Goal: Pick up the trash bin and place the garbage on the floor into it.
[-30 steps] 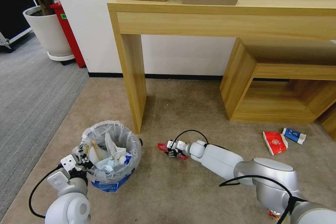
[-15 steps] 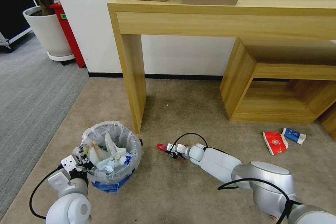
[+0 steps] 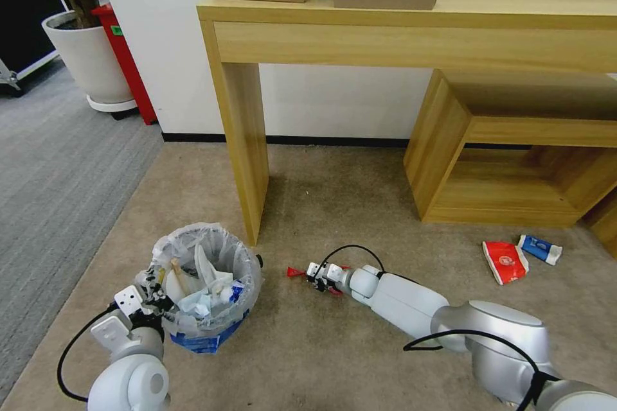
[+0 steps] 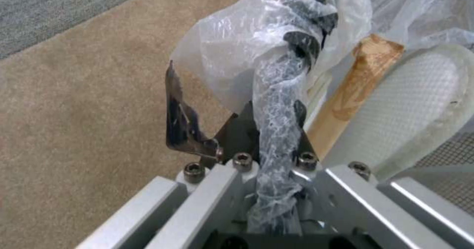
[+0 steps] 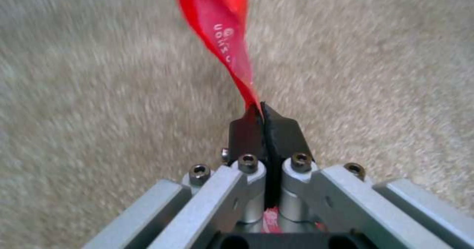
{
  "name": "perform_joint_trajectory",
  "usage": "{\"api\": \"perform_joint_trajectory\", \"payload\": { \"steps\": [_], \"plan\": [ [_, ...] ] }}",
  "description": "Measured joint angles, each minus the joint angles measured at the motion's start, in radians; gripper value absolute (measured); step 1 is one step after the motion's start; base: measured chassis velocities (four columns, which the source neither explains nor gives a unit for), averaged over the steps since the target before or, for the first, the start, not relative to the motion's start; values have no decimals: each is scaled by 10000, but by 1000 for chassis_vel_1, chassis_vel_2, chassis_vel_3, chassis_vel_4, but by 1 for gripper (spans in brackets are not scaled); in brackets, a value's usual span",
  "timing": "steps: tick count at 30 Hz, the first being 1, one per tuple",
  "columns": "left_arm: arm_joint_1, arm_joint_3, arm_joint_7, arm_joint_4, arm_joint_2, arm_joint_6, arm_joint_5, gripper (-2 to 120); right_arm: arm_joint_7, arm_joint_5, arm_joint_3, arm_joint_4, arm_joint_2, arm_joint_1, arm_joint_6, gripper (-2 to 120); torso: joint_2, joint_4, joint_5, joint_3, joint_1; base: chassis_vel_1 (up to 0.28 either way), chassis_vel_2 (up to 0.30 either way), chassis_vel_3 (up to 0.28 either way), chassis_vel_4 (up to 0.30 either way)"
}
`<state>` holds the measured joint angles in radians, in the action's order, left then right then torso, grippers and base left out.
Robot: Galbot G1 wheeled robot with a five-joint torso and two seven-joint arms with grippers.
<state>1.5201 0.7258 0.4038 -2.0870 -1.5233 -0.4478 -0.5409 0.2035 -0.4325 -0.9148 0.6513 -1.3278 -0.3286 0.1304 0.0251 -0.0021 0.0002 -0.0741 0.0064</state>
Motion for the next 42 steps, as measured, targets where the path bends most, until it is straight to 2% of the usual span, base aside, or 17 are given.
{"api": "perform_joint_trajectory", "payload": {
  "steps": [4, 7, 8, 11, 12, 15, 16, 19, 20, 23, 24, 27, 31, 42],
  "plan": [
    [-56, -20, -1, 80, -5, 0, 12, 0, -160, -408, 82, 954, 502, -12, -183, 0, 1, 0, 1, 0, 0, 0, 0, 0, 0],
    [-110, -19, 3, 188, 54, 0, 15, 0, -306, -815, 695, 2816, 1843, -30, -234, 0, 1, 3, 3, 0, 0, 0, 0, 0, 0],
    [-110, -19, 3, 188, 54, 0, 15, 0, -306, -815, 695, 2816, 1843, -30, -234, 0, 1, 3, 3, 0, 0, 0, 0, 0, 0],
    [-187, -47, 22, 239, 131, -60, -16, 0, -323, -1357, 1602, 4797, 3197, -187, -97, 0, 0, -7, 0, -1, 0, 0, 0, 0, 0],
    [-187, -47, 22, 239, 131, -60, -16, 0, -323, -1357, 1602, 4797, 3197, -187, -97, 0, 0, -7, 0, -1, 0, 0, 0, 0, 0],
    [-264, -115, 42, 278, 168, -116, -52, 0, -316, -1977, 2563, 6878, 4016, -408, -146, 0, 1, -1, 0, 0, -2, 0, 0, 0, 0],
    [-264, -115, 42, 278, 168, -116, -52, 0, -316, -1977, 2563, 6878, 4016, -408, -146, 0, 1, -1, 0, 0, -2, 0, 0, 0, 0],
    [-309, -136, 58, 332, 189, -127, -52, 0, -205, -2852, 3447, 8744, 4598, -524, -133, 0, 2, 0, -3, 0, -2, 0, 0, 0, 0],
    [-309, -136, 58, 332, 189, -127, -52, 0, -205, -2852, 3447, 8744, 4598, -524, -133, 0, 2, 0, -3, 0, -2, 0, 0, 0, 0],
    [-354, -167, 58, 337, 176, -143, -57, 0, -66, -3762, 3697, 10063, 4780, -388, -24, 0, 2, -1, -1, 1, -2, 0, 0, 0, 0],
    [-354, -167, 58, 337, 176, -143, -57, 0, -66, -3762, 3697, 10063, 4780, -388, -24, 0, 2, -1, -1, 1, -2, 0, 0, 0, 0],
    [-363, -223, 72, 294, 120, -178, -32, 0, 90, -4649, 3743, 11195, 4727, -260, 131, 0, 2, 1, -2, 0, -1, 0, 0, 0, 0],
    [-364, -251, 87, 176, 84, -231, -11, 0, 139, -5330, 3518, 11837, 4594, -163, 192, 0, 2, 1, -1, 0, -1, 0, 0, 0, 0],
    [-288, -296, 125, -155, 13, -349, 0, 0, 77, -5460, 2417, 11574, 4168, 240, 329, 0, 2, 0, -2, 0, -1, 0, 0, 0, 0]
  ]
}}
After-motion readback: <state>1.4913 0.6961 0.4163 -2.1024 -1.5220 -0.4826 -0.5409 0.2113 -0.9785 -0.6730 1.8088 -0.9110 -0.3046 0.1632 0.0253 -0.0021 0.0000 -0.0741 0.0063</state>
